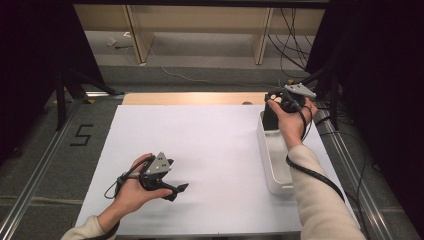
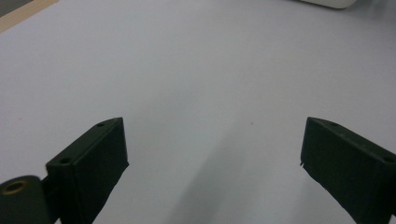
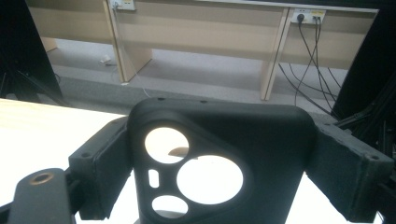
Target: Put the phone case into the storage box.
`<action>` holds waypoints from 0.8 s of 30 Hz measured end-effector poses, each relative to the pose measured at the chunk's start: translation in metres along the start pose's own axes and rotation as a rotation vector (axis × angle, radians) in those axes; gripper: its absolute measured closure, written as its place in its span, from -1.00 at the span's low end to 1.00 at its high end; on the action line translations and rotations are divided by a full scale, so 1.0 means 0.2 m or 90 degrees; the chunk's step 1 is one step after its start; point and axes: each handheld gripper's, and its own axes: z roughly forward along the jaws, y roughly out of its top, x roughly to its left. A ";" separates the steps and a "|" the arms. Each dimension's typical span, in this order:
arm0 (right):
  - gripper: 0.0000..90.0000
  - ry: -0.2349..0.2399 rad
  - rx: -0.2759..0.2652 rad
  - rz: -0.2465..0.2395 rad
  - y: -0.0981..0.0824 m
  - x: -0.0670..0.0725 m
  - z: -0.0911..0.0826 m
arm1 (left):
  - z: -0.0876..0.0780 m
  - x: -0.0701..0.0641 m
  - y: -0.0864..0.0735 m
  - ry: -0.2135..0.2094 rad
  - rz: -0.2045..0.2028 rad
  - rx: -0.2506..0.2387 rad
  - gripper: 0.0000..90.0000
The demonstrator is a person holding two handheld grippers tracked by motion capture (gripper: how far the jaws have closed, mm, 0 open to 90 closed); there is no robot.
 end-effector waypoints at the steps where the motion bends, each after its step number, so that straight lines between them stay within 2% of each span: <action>1: -0.67 0.001 0.000 0.001 0.00 0.00 0.00 | 0.00 0.00 0.00 0.000 0.000 0.000 -0.85; 24: -0.67 0.000 0.012 0.001 -0.03 0.00 0.02 | 0.00 0.00 0.00 -0.001 0.000 0.000 -0.85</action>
